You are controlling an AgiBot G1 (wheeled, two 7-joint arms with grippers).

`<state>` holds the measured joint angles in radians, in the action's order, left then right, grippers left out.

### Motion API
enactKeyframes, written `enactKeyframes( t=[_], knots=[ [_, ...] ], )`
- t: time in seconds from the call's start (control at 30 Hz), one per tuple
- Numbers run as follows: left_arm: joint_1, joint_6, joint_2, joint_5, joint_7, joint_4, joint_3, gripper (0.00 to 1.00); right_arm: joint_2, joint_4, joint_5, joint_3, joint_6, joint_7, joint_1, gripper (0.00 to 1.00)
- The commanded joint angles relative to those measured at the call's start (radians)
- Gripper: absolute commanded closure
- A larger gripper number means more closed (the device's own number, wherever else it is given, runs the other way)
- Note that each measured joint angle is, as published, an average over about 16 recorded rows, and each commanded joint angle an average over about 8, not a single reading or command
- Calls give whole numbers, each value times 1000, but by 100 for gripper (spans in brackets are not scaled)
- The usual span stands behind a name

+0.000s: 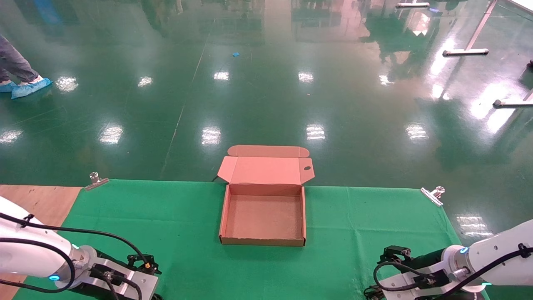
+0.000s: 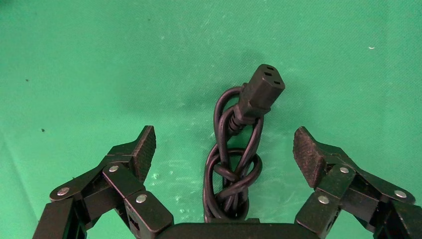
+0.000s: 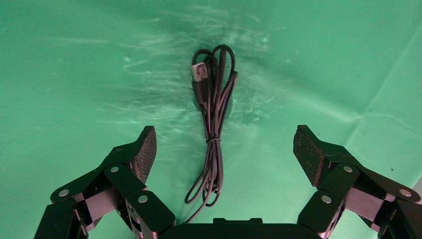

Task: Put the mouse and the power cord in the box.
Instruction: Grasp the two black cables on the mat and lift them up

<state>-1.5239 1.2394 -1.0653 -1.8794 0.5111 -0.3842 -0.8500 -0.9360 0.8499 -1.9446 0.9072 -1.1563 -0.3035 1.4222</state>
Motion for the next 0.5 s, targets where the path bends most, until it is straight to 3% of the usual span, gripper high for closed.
enactKeyframes(
  t=[0.03, 0.43, 0.5],
  knots=[
    [-5, -2, -5, 1, 14, 17, 1, 0, -8, -30, 4, -2, 13, -17, -1, 0],
    [-16, -32, -15, 8, 53, 91, 7, 0, -76, -231, 29, -10, 51, -139, 33, 0],
    [-19, -40, -17, 6, 58, 105, 7, 0, -85, -258, 36, -12, 51, -157, 38, 6]
  ],
)
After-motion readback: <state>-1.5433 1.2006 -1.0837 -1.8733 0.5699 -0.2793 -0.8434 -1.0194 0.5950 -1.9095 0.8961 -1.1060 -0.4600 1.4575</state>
